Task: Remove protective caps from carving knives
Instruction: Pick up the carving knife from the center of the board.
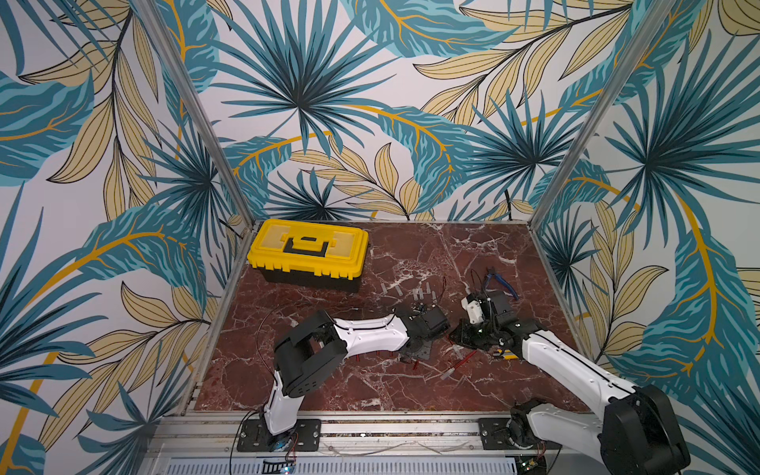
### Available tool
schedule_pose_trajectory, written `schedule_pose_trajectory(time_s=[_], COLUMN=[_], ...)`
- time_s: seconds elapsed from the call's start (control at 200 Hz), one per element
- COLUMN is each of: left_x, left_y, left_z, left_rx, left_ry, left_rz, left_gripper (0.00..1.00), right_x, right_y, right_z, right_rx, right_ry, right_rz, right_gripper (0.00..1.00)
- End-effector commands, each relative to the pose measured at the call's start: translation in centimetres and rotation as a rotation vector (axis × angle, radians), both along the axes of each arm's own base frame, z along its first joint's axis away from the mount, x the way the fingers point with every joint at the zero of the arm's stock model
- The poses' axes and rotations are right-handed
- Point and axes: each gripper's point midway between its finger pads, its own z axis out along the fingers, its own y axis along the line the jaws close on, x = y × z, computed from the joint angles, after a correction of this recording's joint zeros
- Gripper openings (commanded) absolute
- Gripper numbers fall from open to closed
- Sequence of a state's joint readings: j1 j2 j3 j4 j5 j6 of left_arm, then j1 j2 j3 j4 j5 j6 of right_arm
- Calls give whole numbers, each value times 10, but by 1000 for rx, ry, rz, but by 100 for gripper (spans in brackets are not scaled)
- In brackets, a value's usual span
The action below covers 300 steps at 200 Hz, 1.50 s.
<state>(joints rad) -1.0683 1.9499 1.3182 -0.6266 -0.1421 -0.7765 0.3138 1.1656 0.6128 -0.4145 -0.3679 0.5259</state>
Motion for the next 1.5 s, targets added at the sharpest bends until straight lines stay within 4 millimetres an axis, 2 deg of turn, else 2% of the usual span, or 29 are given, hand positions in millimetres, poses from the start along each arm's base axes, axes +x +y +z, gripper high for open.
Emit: schedule_pose_trajectory(time_s=[0.0,0.23,0.706,0.856,1.046,1.222,1.317,1.392,1.497], left_x=[4,-3,1,0,1,1,1,2,2], left_y=[-20,-31,-31,-31,-30,-30,-29,-28,-29], left_z=[31,7,-4,-11,-7,10,24,33,45], left_rx=[-61,-37,-8,0,-3,-31,-55,-79,-120], left_ry=[-52,-3,-4,9,-4,-26,-40,-48,-49], left_rz=[-23,-42,-40,-38,-37,-43,-41,-38,-36], left_gripper=[28,28,29,22,4,1,0,0,0], right_x=[-4,-5,-7,-6,-5,-4,-1,0,2], right_y=[0,0,1,1,3,14,22,29,31], right_z=[-8,-10,-12,-14,-14,-12,-8,-7,-9], right_rx=[5,4,17,19,33,99,154,192,196], right_ry=[14,19,24,26,24,22,24,42,58], right_rz=[12,15,11,9,12,27,37,49,53], right_gripper=[8,8,9,9,9,18,28,43,49])
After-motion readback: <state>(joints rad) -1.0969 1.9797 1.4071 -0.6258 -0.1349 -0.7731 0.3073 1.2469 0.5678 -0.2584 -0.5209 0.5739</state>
